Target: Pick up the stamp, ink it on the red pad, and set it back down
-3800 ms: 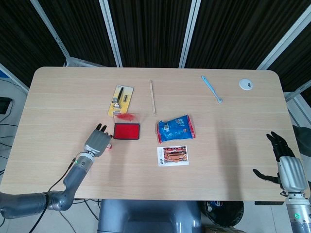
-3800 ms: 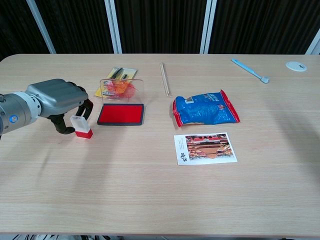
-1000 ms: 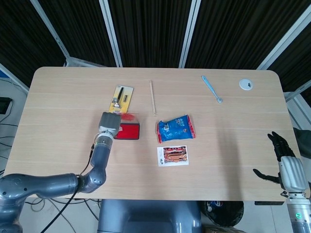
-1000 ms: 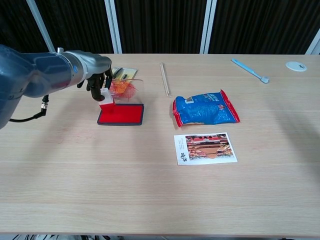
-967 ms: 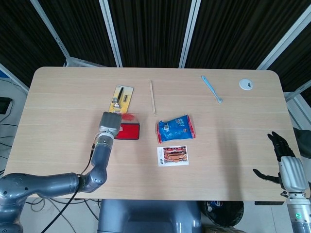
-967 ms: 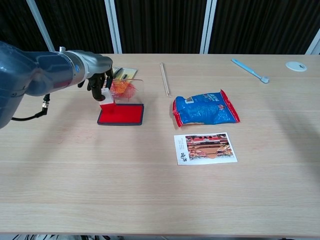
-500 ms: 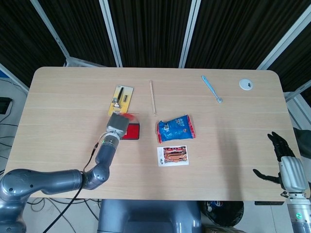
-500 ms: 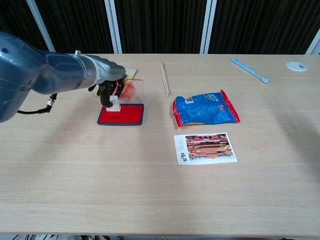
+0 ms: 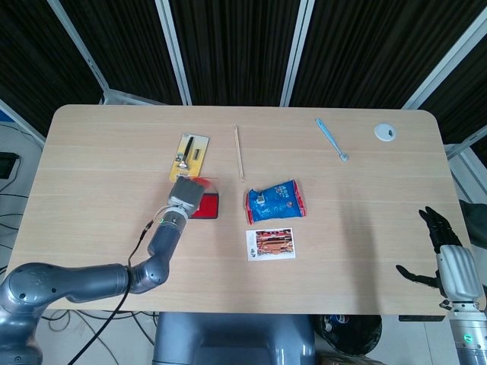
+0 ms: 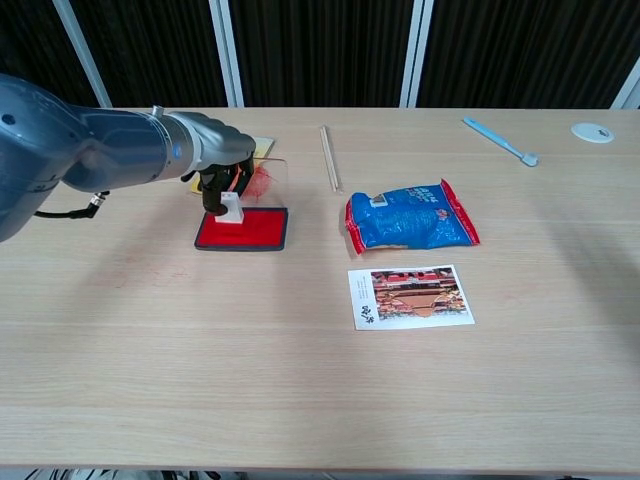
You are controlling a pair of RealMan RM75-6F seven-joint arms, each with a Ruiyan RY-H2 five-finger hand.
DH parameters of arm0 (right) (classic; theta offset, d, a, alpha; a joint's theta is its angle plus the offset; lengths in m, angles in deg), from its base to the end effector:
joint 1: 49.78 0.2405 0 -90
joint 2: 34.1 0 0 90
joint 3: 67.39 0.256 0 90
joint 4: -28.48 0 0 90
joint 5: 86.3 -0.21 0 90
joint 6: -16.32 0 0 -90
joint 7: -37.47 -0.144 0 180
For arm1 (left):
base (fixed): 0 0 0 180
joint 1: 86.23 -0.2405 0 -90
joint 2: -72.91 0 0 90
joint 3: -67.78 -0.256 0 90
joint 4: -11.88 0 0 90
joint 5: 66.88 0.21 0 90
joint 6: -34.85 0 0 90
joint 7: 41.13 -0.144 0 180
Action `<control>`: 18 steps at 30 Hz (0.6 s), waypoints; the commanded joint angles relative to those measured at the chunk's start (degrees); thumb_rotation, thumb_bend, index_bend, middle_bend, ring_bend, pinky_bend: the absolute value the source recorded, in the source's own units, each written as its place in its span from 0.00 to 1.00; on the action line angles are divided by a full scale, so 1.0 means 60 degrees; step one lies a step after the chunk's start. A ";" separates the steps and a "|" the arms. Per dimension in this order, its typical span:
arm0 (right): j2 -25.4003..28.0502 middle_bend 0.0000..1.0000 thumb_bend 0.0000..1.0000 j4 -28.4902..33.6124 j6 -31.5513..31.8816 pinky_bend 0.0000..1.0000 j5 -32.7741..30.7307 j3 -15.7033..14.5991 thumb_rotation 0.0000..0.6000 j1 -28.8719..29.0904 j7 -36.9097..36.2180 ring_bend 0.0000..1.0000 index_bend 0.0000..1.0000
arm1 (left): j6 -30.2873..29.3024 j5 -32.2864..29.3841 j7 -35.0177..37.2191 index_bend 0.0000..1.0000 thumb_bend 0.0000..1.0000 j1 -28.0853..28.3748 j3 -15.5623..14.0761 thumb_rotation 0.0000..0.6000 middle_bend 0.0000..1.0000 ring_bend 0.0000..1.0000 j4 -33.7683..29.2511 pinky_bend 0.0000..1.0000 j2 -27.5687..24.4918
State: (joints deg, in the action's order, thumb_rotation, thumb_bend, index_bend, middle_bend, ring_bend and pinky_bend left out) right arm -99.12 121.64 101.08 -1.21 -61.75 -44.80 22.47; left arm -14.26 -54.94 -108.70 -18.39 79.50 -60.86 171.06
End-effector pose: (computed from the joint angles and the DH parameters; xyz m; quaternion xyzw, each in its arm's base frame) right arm -0.3045 -0.1913 0.1597 0.5207 -0.4594 0.4842 0.5324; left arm -0.0848 0.4062 -0.0695 -0.8113 -0.2940 -0.1174 0.4914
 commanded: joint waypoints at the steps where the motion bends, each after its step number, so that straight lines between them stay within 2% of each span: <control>1: 0.0001 0.00 0.12 -0.0001 -0.0002 0.19 -0.0001 -0.0001 1.00 0.0000 0.0000 0.00 0.00 | 0.0016 -0.0142 -0.0059 0.70 0.65 0.0094 -0.0105 1.00 0.73 0.52 0.0043 0.57 0.0023; 18: 0.0001 0.00 0.12 0.0002 -0.0024 0.19 -0.0026 0.0001 1.00 0.0001 -0.0010 0.00 0.00 | 0.0028 -0.0570 -0.0153 0.71 0.65 0.0504 -0.0557 1.00 0.73 0.52 0.0466 0.57 0.0262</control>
State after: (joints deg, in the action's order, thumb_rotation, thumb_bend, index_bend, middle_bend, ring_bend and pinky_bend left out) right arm -99.12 121.66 100.94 -1.36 -61.73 -44.79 22.41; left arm -14.11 -58.36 -109.68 -15.41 76.20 -58.12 172.59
